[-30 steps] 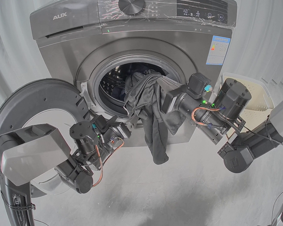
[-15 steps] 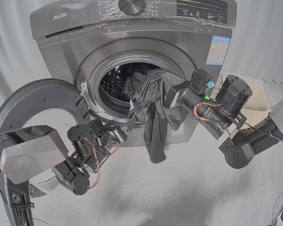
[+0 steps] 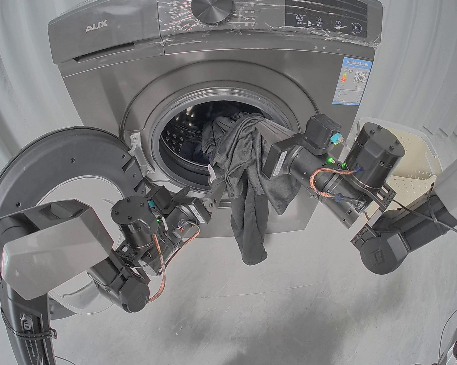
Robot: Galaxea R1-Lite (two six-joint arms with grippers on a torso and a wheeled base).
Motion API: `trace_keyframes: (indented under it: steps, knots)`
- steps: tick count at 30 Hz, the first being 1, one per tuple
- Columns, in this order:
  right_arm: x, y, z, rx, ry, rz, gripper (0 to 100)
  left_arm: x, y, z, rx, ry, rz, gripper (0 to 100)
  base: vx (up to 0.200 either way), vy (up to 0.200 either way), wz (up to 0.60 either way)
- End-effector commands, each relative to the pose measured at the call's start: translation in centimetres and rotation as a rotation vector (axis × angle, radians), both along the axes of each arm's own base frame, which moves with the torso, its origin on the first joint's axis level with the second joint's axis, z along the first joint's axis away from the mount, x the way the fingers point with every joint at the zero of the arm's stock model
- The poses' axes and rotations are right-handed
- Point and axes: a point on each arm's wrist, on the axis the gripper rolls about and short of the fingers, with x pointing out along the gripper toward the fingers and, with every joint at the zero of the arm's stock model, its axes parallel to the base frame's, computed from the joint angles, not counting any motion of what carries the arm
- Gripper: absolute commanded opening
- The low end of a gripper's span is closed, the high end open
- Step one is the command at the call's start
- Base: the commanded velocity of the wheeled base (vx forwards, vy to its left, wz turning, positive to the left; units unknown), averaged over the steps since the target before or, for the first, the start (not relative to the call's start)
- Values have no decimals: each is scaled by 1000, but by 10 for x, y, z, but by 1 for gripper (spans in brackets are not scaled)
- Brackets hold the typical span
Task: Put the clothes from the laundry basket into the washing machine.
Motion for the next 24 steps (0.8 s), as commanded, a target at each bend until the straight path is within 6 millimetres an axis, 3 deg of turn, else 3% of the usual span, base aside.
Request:
trace_keyframes:
  steps: [1, 15, 24]
  knots:
    - [0, 2, -2, -2, 4, 3, 0, 6, -6, -2, -5, -17, -5, 100, 0, 0, 0]
    - [-2, 5, -3, -5, 8, 14, 0, 18, -17, -10, -13, -34, -19, 100, 0, 0, 0]
    - [-3, 6, -4, -6, 9, 17, 0, 21, -21, -4, -33, -58, -27, 100, 0, 0, 0]
